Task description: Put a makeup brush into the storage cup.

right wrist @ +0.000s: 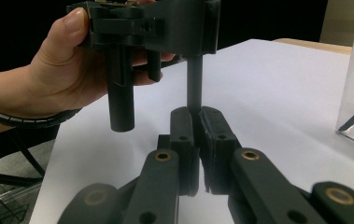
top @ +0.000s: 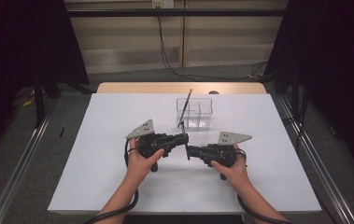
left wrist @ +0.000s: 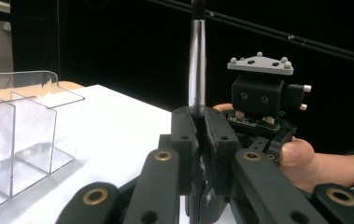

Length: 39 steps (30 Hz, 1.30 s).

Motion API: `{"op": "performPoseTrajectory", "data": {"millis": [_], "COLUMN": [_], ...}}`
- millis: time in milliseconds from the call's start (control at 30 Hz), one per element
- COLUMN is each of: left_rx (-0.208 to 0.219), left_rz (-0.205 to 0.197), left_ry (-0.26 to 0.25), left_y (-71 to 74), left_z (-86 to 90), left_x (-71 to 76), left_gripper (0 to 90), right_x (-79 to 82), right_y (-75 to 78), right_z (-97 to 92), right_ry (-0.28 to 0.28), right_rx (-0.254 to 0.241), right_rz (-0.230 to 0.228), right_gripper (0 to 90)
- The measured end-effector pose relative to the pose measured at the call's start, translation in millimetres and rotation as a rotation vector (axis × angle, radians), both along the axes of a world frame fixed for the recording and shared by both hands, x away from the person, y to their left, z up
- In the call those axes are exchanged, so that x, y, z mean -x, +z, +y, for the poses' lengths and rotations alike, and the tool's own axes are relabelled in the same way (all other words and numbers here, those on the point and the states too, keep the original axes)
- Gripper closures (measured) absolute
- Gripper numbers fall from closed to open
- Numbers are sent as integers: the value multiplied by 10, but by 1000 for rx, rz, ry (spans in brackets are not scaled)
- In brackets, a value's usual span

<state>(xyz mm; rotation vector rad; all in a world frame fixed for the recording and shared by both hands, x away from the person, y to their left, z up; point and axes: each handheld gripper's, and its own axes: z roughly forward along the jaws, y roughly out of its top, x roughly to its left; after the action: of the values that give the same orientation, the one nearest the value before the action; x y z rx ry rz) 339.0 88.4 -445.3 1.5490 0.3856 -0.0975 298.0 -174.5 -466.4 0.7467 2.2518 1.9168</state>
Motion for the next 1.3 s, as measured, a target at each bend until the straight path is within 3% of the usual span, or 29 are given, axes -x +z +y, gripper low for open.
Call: {"op": "performPoseTrajectory", "data": {"millis": [200, 600, 967, 1300], "left_rx": [-13, -26, -37, -45], "left_rz": [-19, -23, -38, -39], "left_ry": [-1, -1, 1, 2], "left_y": [22, 24, 38, 39], "left_z": [-6, 20, 24, 14], "left_x": [3, -1, 3, 3], "left_gripper": [837, 837, 837, 838], "right_x": [5, 29, 26, 28], "right_y": [1, 51, 63, 71], "right_z": [-30, -80, -149, -238], "right_ry": [-1, -39, -55, -56], "right_rx": [-15, -9, 36, 56], "right_rz": [0, -11, -23, -18], "right_gripper": [813, 544, 325, 172]}}
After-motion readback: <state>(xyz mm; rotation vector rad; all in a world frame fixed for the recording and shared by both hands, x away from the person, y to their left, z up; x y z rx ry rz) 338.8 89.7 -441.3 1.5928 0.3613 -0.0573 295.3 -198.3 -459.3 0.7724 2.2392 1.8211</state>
